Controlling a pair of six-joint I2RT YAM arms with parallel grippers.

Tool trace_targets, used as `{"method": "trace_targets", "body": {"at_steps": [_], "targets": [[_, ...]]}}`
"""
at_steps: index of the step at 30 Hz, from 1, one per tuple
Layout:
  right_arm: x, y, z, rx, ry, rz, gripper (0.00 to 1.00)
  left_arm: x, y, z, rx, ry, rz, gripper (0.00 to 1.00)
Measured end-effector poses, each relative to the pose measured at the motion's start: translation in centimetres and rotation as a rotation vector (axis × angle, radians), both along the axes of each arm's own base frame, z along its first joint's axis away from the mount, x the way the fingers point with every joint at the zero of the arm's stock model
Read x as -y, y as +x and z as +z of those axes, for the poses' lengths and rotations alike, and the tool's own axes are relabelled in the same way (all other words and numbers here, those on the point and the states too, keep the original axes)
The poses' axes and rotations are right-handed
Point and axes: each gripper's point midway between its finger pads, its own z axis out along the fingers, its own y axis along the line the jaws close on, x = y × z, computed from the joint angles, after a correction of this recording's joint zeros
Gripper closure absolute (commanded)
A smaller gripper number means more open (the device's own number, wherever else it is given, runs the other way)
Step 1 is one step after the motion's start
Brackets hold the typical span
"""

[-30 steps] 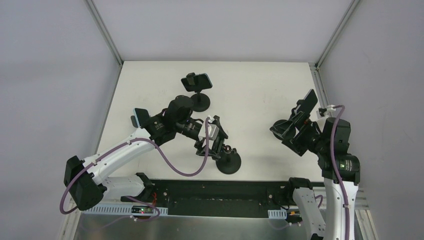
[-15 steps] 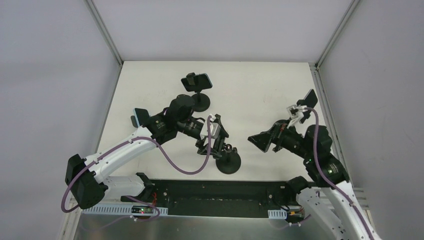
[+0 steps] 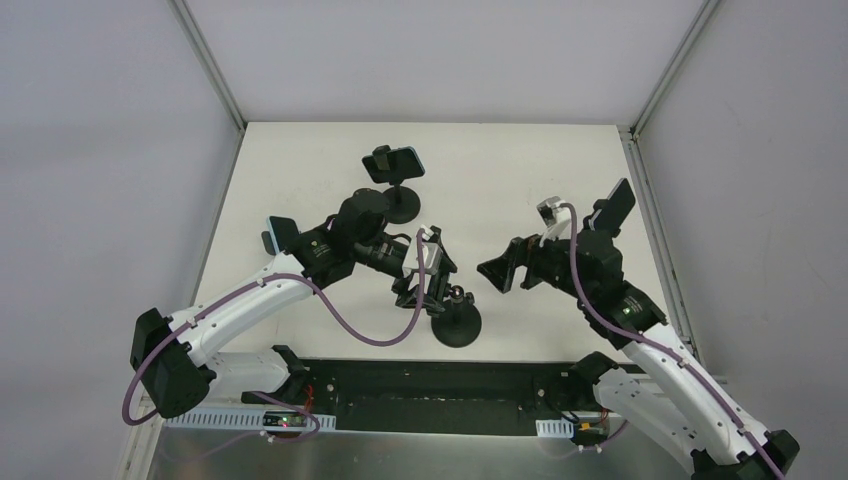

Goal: Remove the phone from the phone stand
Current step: Move the phone stand with the phone to the center of the board, then remove the phone from the phone stand.

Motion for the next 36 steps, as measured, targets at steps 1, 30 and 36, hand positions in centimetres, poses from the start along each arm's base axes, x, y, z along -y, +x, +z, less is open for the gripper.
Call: {"method": "trace_targets", "body": {"at_steps": [1, 30, 36], "targets": [[-0.5, -0.5, 0.0, 0.013, -0.001, 0.049, 0.04, 0.0, 0.0, 0.0, 0.000, 0.000, 0.000, 1.00], [-8.3, -6.0, -4.4, 0.256, -0.195, 0.670, 0.33, 0.0, 0.0, 0.0, 0.000, -0.001, -0.001, 1.00], [-9.0, -5.3, -3.9, 0.302, -0.207, 0.670, 0.42, 0.0, 0.0, 0.0, 0.000, -0.001, -0.001, 1.00]]}}
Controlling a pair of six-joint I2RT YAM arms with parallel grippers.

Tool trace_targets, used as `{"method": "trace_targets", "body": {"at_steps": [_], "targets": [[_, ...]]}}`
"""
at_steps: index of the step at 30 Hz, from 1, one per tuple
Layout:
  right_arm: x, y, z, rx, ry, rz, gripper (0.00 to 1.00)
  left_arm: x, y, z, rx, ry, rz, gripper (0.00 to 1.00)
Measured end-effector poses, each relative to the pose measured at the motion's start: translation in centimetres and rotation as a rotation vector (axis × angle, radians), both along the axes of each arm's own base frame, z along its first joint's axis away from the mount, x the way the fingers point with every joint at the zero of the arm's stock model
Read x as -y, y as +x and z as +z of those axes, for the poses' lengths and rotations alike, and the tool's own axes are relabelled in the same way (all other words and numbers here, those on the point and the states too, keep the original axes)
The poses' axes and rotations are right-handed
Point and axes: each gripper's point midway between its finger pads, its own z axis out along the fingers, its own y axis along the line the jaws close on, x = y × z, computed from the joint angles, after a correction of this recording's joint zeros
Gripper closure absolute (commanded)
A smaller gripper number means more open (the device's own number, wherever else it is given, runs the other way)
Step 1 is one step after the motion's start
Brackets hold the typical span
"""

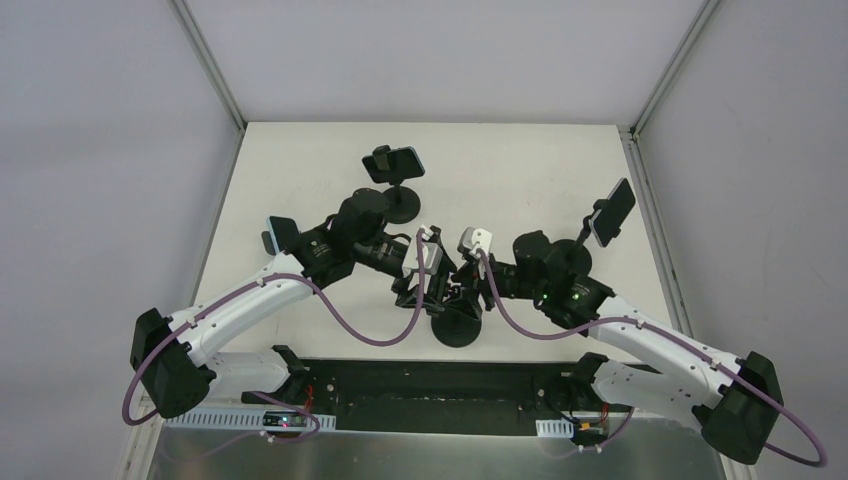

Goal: Remove the phone from the phone stand

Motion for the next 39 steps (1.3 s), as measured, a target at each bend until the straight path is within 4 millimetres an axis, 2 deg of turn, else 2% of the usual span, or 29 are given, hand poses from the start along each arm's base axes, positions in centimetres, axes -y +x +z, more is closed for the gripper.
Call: {"method": "trace_targets", "body": {"at_steps": [7, 9, 11, 12, 13, 14, 17, 18, 19, 24, 28, 33, 36, 39], "targets": [[-0.27, 0.01, -0.13, 0.013, -0.021, 0.026, 0.62, -0.04, 0.20, 0.03, 0.003, -0.002, 0.006, 1.00], [-0.33, -0.12, -0.09, 0.016, -0.026, 0.036, 0.76, -0.04, 0.30, 0.05, 0.006, -0.003, 0.009, 1.00], [-0.31, -0.13, -0.08, 0.033, -0.033, 0.047, 0.97, -0.03, 0.38, 0.06, 0.009, -0.003, 0.011, 1.00], [-0.32, -0.15, -0.12, 0.033, -0.034, 0.050, 1.00, -0.03, 0.39, 0.05, 0.010, -0.003, 0.012, 1.00], [-0.33, -0.19, -0.13, 0.032, -0.036, 0.053, 1.00, -0.03, 0.40, 0.04, 0.010, -0.002, 0.013, 0.94], [-0.32, -0.19, -0.10, 0.032, -0.039, 0.055, 1.00, -0.02, 0.39, 0.05, 0.010, -0.002, 0.012, 0.75], [-0.34, -0.21, -0.13, 0.030, -0.047, 0.061, 1.00, -0.03, 0.42, 0.03, 0.008, -0.001, 0.015, 0.40], [-0.34, -0.23, -0.14, 0.029, -0.047, 0.062, 1.00, -0.03, 0.44, 0.03, 0.008, -0.001, 0.016, 0.21], [-0.34, -0.23, -0.14, 0.029, -0.047, 0.062, 1.00, -0.03, 0.46, 0.02, 0.006, 0.000, 0.019, 0.13], [-0.35, -0.18, -0.10, 0.028, -0.046, 0.058, 1.00, -0.22, 0.30, -0.36, -0.033, 0.023, 0.034, 0.02], [-0.34, -0.16, -0.08, 0.026, -0.045, 0.054, 1.00, -0.30, 0.18, -0.48, -0.060, 0.033, 0.043, 0.01], [-0.32, -0.16, -0.07, 0.023, -0.045, 0.051, 1.00, -0.27, 0.15, -0.57, -0.082, 0.040, 0.050, 0.08], [-0.31, -0.14, -0.09, 0.019, -0.045, 0.048, 1.00, -0.18, 0.26, -0.61, -0.084, 0.039, 0.053, 0.16], [-0.31, -0.17, -0.10, 0.017, -0.044, 0.047, 1.00, -0.12, 0.39, -0.58, -0.083, 0.038, 0.059, 0.28]]}}
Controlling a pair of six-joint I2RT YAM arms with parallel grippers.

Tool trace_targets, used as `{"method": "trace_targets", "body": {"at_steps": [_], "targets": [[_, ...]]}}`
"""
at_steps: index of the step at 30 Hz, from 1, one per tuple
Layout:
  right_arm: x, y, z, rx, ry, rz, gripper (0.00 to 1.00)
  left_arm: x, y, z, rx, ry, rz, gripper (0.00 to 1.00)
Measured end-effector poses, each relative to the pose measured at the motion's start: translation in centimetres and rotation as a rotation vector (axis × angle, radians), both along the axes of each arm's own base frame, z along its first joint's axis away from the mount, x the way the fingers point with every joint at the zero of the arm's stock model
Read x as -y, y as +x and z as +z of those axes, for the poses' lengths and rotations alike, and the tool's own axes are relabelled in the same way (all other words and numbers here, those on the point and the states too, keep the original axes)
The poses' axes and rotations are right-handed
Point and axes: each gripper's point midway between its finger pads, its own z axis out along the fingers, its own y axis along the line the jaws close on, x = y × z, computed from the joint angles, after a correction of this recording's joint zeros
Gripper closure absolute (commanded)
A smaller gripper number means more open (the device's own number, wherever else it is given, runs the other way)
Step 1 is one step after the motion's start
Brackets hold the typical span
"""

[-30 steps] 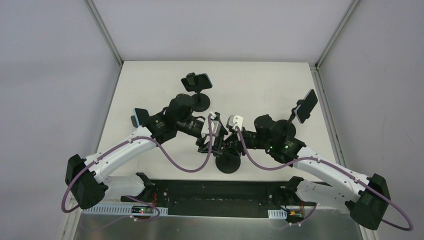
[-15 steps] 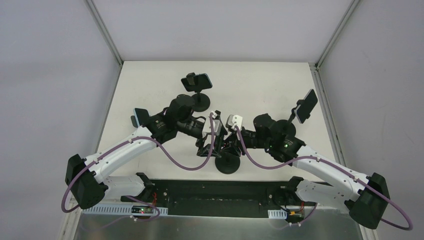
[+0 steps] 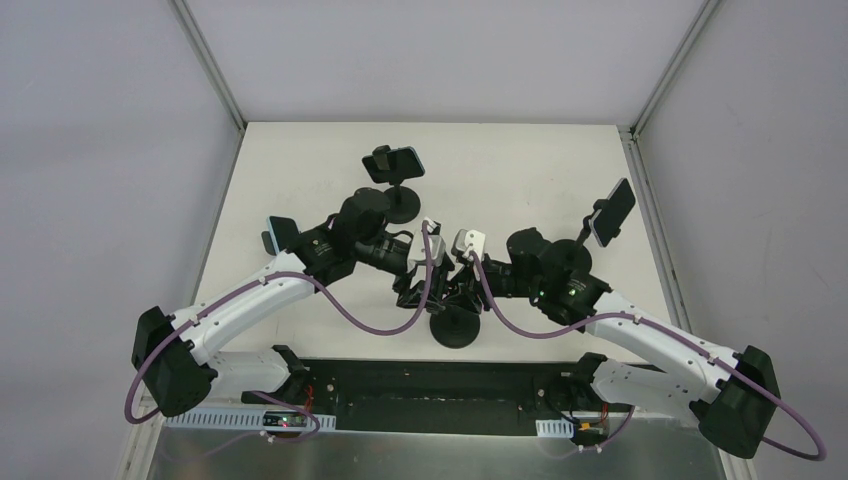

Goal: Remove the phone from the phone stand

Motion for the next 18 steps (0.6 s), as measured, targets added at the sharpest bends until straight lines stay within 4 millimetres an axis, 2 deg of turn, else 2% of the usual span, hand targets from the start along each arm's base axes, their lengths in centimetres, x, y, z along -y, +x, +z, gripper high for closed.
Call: {"method": "trace_targets", "body": {"at_steps": [4, 6, 8, 11, 14, 18], "targets": [[0.05, -0.03, 0.01, -0.002, 0.002, -0.004, 1.00, 0.12, 0.26, 0.05, 0.009, -0.004, 0.007, 0.49], [0.06, -0.05, -0.01, -0.005, 0.002, -0.005, 1.00, 0.12, 0.25, 0.04, 0.006, -0.003, 0.007, 0.74], [0.07, -0.06, 0.00, -0.004, 0.002, -0.005, 1.00, 0.12, 0.26, 0.05, 0.006, -0.003, 0.008, 0.90], [0.12, -0.03, -0.01, -0.001, 0.003, -0.009, 0.94, 0.15, 0.28, 0.03, 0.003, -0.003, 0.010, 0.96], [0.15, -0.01, -0.04, 0.001, 0.004, -0.011, 1.00, 0.23, 0.33, 0.01, -0.001, -0.003, 0.011, 1.00], [0.19, 0.03, -0.03, -0.002, 0.004, -0.017, 1.00, 0.30, 0.39, 0.01, -0.003, -0.005, 0.013, 1.00]]}}
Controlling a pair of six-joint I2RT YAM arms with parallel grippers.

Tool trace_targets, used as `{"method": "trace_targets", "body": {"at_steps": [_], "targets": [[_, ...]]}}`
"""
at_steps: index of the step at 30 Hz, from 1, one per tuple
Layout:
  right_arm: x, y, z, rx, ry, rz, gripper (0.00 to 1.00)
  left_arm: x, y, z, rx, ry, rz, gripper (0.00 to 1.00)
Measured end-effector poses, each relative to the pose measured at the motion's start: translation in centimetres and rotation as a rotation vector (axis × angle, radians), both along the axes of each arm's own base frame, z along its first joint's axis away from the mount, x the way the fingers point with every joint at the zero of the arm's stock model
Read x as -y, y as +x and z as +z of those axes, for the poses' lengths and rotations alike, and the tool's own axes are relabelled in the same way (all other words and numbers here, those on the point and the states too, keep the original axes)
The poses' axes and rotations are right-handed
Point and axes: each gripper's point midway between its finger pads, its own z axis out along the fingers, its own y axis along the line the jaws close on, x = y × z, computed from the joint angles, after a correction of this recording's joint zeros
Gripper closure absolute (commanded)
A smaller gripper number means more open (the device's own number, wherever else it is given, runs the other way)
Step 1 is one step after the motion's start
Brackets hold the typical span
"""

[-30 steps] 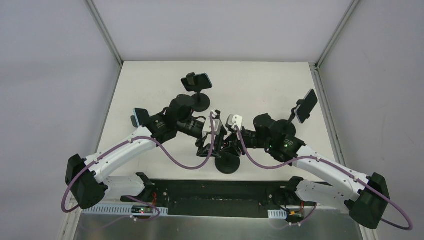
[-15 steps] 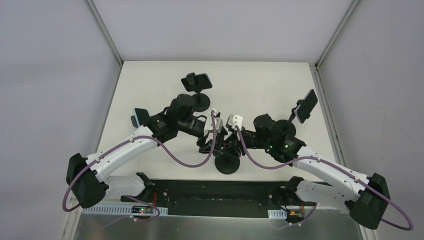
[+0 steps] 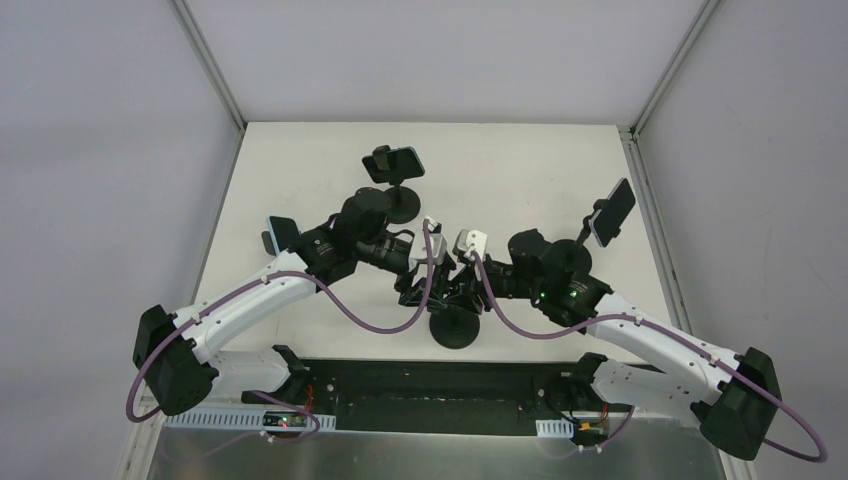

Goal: Remove the phone from the phone stand

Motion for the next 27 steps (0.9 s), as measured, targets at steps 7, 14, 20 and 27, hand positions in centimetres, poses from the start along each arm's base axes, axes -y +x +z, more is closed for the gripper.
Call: {"method": "trace_targets", "body": {"at_steps": [7, 14, 20, 27], "targets": [[-0.05, 0.21, -0.08, -0.040, 0.002, -0.044, 1.00, 0.00, 0.01, -0.05, 0.027, -0.012, -0.013, 1.00], [-0.24, 0.63, 0.02, -0.075, 0.000, -0.096, 1.00, -0.11, 0.18, 0.03, 0.050, -0.029, -0.028, 1.00], [-0.15, 0.65, 0.04, -0.064, 0.000, -0.102, 1.00, -0.02, 0.11, 0.07, 0.047, -0.035, -0.035, 1.00], [0.09, 0.95, 0.03, -0.001, 0.034, -0.124, 1.00, 0.16, 0.04, 0.01, 0.019, -0.044, -0.030, 1.00]]}}
